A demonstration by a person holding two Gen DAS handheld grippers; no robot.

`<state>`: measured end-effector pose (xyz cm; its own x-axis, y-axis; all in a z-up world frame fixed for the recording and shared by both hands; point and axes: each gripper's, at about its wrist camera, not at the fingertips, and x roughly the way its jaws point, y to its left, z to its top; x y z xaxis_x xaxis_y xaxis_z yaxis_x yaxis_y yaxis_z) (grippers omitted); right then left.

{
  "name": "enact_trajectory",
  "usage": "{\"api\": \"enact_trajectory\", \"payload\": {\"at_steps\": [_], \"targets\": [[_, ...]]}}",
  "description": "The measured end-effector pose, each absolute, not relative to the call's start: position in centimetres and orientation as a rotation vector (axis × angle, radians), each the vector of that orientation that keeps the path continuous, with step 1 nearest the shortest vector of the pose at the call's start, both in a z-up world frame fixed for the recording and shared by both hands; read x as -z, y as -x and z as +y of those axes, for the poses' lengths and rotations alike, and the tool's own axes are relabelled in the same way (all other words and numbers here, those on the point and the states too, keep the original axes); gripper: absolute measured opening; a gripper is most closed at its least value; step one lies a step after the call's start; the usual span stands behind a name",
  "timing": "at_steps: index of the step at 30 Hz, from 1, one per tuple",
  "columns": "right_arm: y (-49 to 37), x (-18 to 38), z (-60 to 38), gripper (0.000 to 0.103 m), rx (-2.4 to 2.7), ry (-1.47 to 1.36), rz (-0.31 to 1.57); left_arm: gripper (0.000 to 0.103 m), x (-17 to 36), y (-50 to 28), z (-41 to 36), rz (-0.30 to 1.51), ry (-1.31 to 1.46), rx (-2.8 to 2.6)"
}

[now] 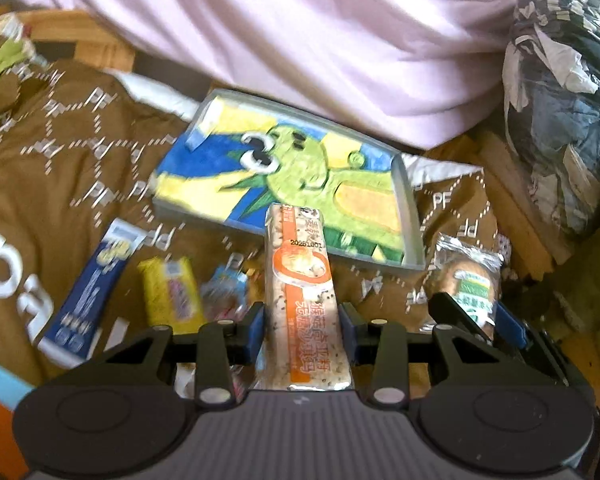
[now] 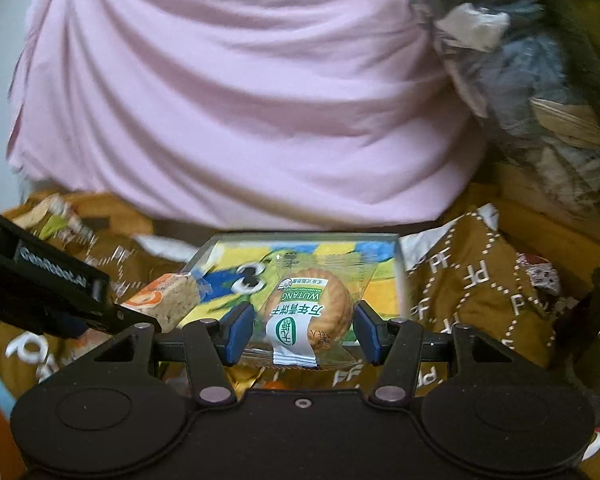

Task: Organize snacks
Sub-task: 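Carry the bread bun with the right gripper into the tray while the left gripper carries the cake bar there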

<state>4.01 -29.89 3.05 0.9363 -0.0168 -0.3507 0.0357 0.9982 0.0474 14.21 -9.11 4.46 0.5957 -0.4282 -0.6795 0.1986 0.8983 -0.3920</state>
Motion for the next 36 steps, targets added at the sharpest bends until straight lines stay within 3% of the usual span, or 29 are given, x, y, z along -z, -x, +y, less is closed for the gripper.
{"api": "enact_trajectory", "payload": {"at_steps": [15,36], "targets": [[-9.7,-3.7,-35.4,0.056,0.175,-0.156,0.27,0.043,-6.0,-20.8,-15.0,0.76,0.251,0.335],[-17.6,0.3,-35.8,0.056,0.16,-0.137,0.359,0.043,-0.5,-29.3,-18.3,0.806,0.185,0.323]]}}
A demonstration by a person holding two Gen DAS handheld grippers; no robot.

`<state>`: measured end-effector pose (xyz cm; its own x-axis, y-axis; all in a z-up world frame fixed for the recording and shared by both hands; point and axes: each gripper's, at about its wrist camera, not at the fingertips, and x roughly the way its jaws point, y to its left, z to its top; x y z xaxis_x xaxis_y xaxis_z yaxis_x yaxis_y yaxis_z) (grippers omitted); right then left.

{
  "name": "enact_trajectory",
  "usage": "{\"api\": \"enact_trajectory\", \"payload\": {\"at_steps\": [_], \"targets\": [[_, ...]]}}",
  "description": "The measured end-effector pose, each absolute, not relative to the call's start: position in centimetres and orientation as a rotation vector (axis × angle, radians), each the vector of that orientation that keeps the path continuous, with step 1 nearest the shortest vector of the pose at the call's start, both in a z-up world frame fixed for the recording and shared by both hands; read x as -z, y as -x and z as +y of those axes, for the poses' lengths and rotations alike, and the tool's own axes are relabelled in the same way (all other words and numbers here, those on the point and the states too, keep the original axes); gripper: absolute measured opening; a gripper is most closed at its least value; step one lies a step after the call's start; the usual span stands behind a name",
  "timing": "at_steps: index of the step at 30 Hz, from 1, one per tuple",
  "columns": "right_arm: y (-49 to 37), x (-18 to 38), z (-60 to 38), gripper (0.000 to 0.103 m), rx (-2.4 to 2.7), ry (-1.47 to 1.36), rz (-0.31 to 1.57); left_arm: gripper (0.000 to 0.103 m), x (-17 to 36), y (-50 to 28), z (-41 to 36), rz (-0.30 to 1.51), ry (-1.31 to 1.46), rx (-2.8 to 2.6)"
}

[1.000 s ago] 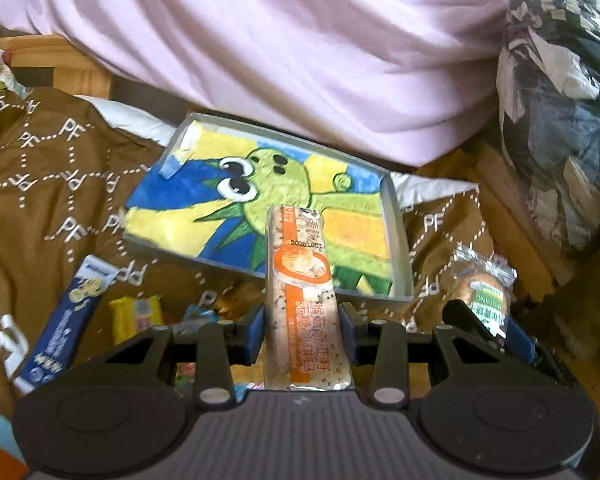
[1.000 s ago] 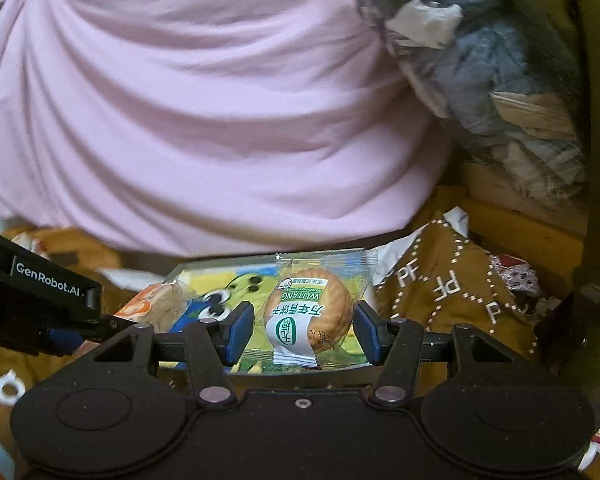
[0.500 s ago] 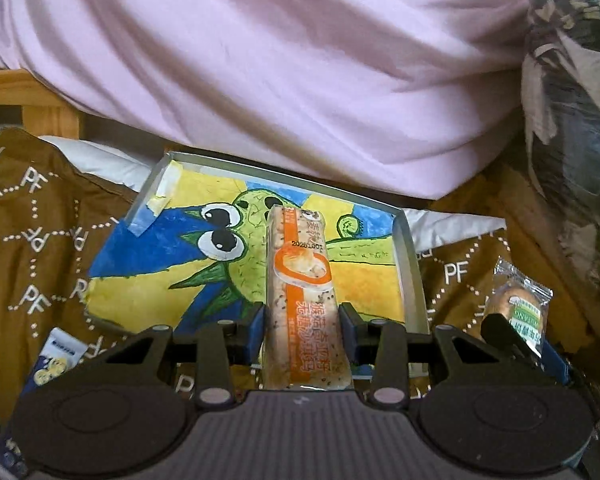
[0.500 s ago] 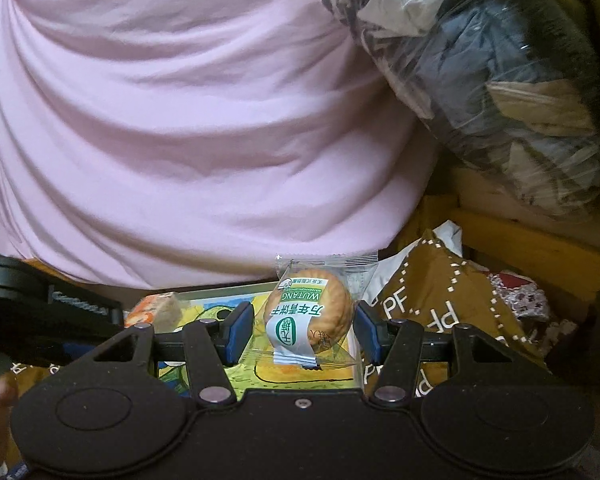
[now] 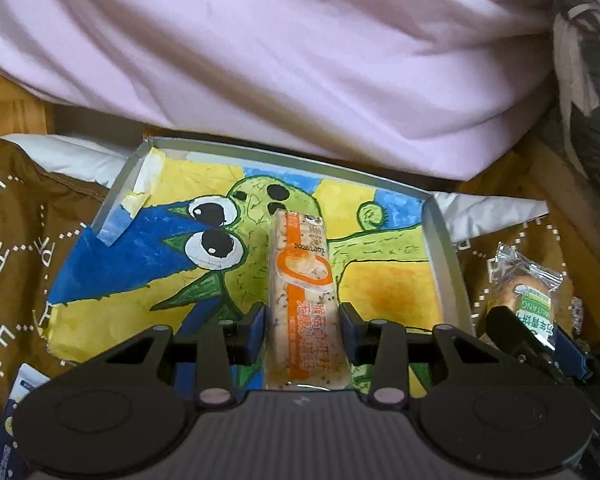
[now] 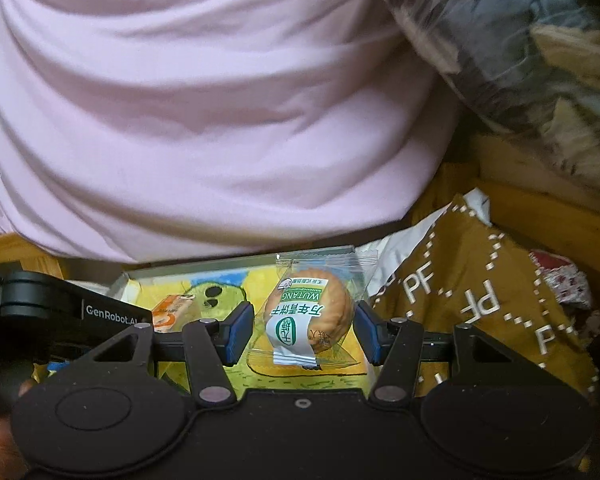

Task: Organize snacks
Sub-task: 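Carry the bread bun with the right gripper into the tray while the left gripper carries the cake bar there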

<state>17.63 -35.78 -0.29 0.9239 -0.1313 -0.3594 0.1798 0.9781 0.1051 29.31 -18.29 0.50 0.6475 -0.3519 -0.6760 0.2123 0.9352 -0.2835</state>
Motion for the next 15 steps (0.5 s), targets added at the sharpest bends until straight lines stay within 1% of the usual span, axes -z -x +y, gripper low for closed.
{"api": "enact_trajectory", "payload": {"at_steps": [15], "targets": [[-22.3,4.1,-35.0,0.056,0.139,-0.115,0.442,0.043,3.0,-33.3,-17.2,0.815,0.149,0.293]]}}
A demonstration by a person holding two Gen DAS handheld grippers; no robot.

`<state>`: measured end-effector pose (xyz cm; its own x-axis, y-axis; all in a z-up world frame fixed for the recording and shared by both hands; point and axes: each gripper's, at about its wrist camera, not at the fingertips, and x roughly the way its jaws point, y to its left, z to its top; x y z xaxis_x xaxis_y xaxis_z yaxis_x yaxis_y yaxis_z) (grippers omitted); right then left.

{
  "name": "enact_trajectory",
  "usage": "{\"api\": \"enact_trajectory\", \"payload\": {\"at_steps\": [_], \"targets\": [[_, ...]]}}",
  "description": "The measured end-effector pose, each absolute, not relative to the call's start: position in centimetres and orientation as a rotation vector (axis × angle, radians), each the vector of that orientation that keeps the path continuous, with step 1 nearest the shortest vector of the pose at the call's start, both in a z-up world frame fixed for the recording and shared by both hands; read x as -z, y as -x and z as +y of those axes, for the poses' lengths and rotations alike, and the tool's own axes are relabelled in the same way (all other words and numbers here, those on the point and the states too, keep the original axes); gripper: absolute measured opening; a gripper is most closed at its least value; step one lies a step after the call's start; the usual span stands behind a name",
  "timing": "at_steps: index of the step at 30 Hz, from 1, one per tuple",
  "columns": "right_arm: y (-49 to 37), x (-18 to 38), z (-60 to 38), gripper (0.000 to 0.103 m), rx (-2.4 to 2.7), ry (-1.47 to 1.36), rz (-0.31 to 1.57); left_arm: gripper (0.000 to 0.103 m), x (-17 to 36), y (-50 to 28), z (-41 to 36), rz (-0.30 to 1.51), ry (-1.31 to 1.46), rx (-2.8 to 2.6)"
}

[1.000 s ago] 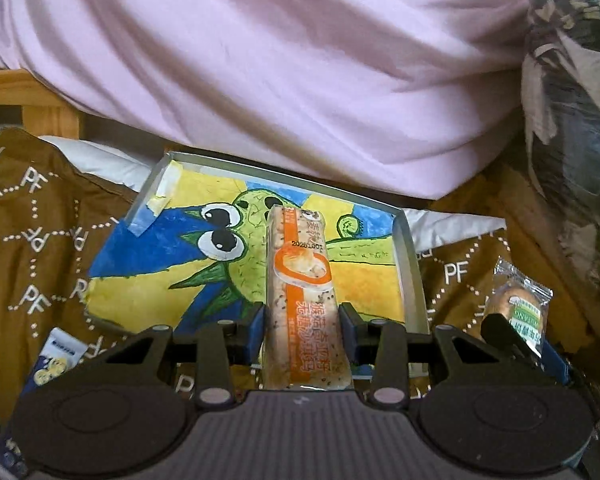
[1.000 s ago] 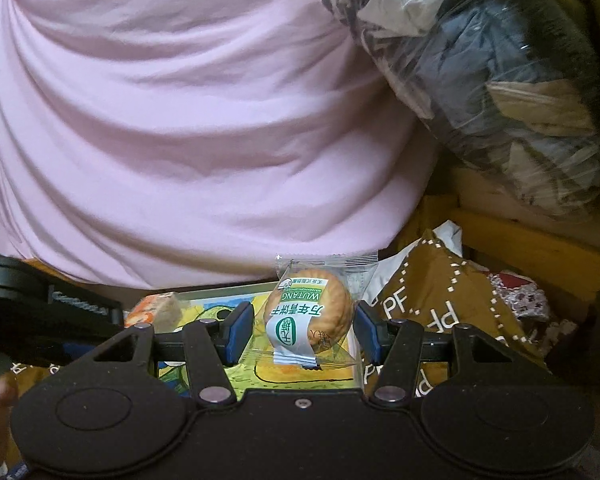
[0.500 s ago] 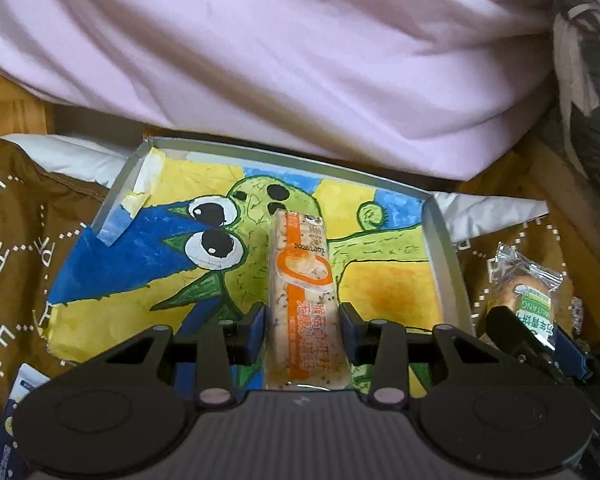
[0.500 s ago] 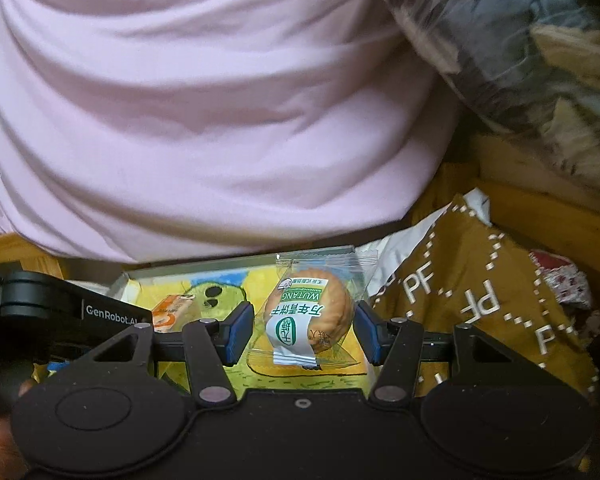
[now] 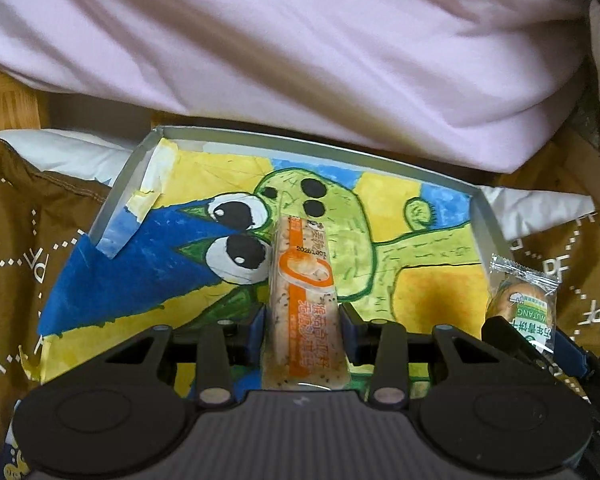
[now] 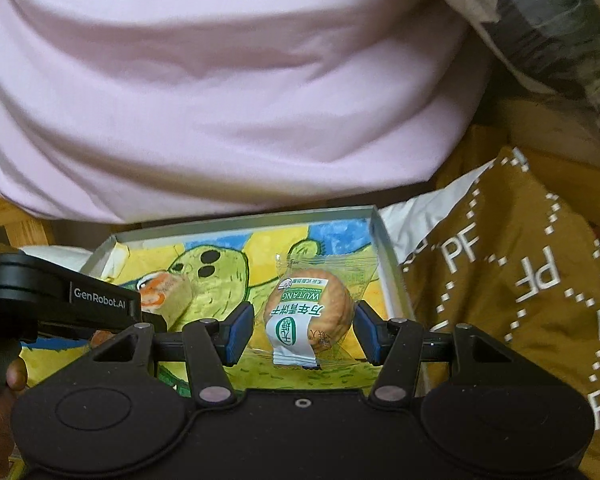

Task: Organize snacks
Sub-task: 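Carry the bread bun with the right gripper into the tray while the left gripper carries the cake bar there, then open both grippers to release the bun and cake bar in the tray, then lift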

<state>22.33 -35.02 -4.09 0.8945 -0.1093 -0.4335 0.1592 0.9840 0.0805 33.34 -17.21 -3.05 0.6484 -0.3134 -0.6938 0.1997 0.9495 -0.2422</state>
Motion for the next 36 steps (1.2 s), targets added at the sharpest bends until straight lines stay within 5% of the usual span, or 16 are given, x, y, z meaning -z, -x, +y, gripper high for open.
{"api": "enact_trajectory", "payload": {"at_steps": [27,36], "targets": [[-24.6,7.5,-34.6,0.058,0.129,-0.125,0.516,0.043,5.4,-34.5,-17.8,0.776,0.146,0.333],[-24.0,7.1,-34.6,0.07,0.106,-0.143,0.48,0.045,5.0,-34.6,-17.5,0.796,0.161,0.338]]}}
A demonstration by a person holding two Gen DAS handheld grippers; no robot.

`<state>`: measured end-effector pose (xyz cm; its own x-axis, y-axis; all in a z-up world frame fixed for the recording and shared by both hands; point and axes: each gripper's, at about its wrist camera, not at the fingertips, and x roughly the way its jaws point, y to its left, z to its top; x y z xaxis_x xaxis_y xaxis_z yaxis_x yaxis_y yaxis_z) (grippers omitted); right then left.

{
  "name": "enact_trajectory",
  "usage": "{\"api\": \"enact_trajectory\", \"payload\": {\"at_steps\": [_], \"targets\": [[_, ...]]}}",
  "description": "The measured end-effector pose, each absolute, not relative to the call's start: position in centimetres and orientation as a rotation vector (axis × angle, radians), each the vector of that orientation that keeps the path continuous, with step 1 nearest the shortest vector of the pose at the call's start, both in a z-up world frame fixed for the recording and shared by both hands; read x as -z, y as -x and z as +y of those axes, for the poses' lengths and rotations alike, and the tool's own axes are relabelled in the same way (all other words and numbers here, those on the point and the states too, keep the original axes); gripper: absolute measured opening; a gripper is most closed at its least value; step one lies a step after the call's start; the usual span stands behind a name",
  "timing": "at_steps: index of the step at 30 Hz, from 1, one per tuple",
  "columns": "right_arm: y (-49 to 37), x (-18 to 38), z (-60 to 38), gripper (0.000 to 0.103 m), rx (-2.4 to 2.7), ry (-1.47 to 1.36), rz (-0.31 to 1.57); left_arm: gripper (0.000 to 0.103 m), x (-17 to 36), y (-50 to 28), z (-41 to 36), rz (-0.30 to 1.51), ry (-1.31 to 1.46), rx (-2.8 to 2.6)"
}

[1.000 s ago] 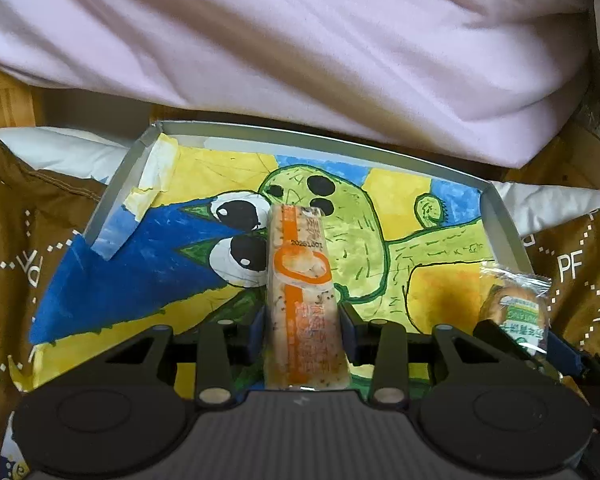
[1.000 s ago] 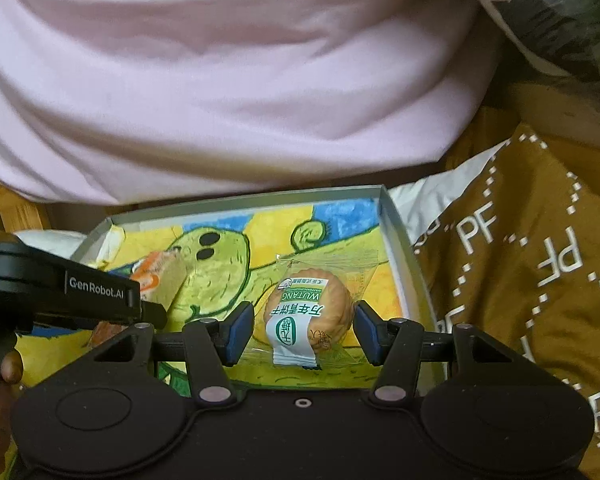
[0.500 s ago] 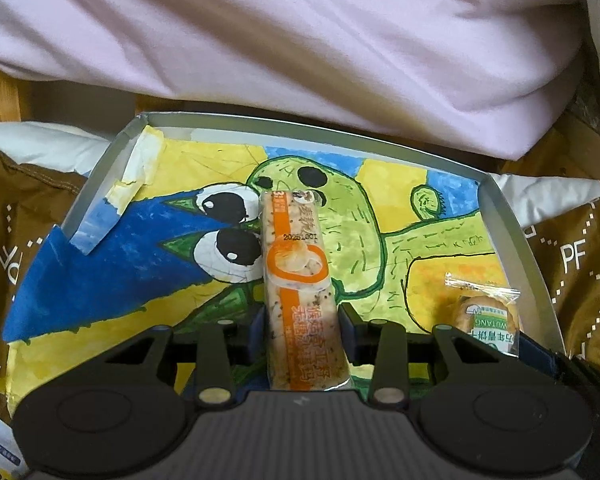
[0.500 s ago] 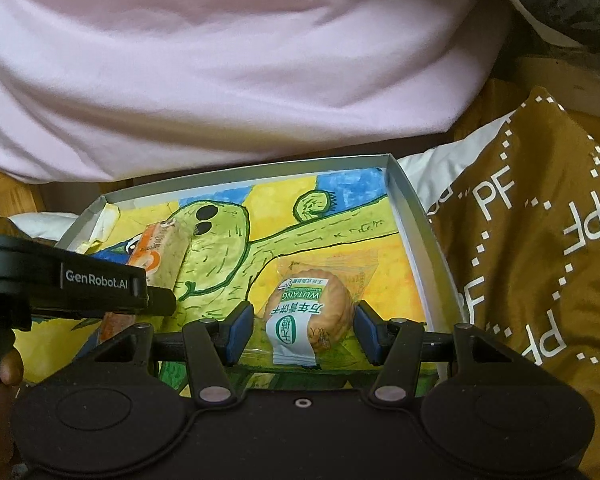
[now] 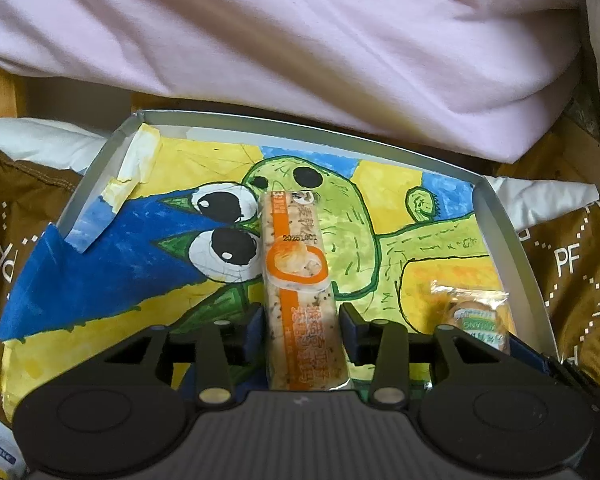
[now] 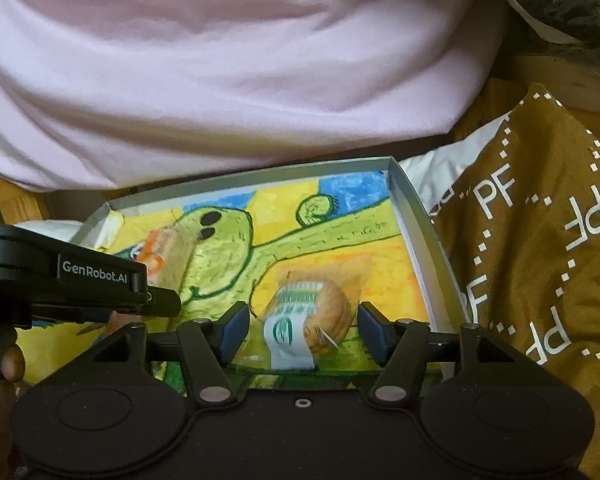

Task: Organize snacks
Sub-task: 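Open both grippers to release the bun and cake bar in the tray, then lift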

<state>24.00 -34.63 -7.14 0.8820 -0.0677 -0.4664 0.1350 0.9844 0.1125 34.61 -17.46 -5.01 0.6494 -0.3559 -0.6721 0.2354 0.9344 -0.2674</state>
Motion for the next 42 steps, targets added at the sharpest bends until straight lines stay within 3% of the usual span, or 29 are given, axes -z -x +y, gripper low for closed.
{"api": "enact_trajectory", "payload": {"at_steps": [1,2,14,23,42], "targets": [[-23.8,6.9,-34.5,0.079,0.11,-0.139,0.468,0.045,4.9,-34.6,-17.3,0.798,0.169,0.335],[-23.5,6.6,-34.4,0.082,0.115,-0.133,0.452,0.046,4.8,-34.5,-17.1,0.797,0.176,0.335],[-18.0,1.0,-33.1,0.092,0.12,-0.127,0.315,0.081,-0.3,-29.4,-12.9,0.656,0.179,0.309],[-12.4,-2.7,-31.1,0.101,0.095,-0.106,0.228,0.099,-4.2,-23.3,-9.4,0.532,0.132,0.279],[-0.5,-4.2,-26.2,0.102,0.036,-0.095,0.174,0.103,-5.8,-11.0,-3.5,0.405,0.039,0.241]]}}
